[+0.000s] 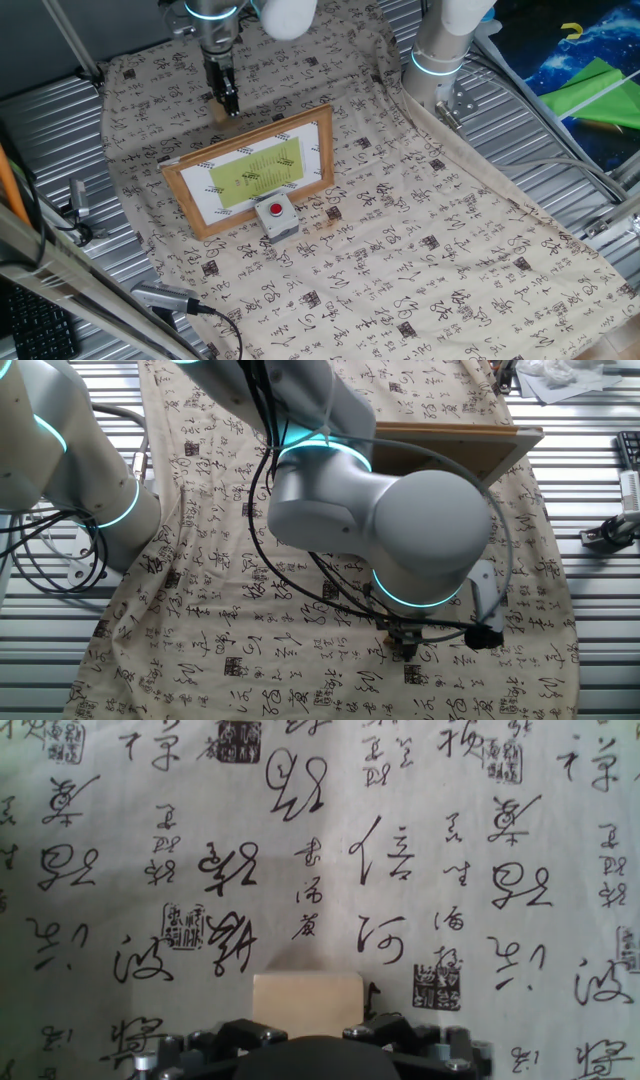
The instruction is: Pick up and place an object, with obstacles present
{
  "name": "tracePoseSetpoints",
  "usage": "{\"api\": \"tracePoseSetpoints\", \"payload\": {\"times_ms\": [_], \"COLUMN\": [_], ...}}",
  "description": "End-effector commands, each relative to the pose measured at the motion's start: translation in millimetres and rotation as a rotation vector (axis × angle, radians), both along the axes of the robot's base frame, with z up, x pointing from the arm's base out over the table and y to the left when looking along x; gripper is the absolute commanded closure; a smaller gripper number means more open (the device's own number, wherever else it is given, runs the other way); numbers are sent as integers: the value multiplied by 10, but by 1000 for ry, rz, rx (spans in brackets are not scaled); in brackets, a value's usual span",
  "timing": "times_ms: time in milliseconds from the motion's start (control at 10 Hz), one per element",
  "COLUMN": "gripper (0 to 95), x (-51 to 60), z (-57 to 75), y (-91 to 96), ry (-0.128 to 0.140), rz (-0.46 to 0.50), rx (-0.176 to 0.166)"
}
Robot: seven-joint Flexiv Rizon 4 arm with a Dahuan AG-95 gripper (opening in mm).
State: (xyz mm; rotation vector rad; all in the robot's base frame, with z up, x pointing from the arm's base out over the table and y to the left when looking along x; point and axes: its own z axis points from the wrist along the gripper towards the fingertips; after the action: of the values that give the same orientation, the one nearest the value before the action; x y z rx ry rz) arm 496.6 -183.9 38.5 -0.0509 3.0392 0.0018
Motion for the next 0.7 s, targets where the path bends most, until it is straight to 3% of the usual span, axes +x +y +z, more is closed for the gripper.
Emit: {"api": "tracePoseSetpoints", "payload": {"times_ms": [100, 200, 700], "gripper": [380, 950, 950], "x": [-3, -3, 4], "z": [0, -1, 57], "y": [-3, -3, -10], "ry": [1, 3, -2], "rz": [-14, -37, -25], "rx": [3, 10, 10]}}
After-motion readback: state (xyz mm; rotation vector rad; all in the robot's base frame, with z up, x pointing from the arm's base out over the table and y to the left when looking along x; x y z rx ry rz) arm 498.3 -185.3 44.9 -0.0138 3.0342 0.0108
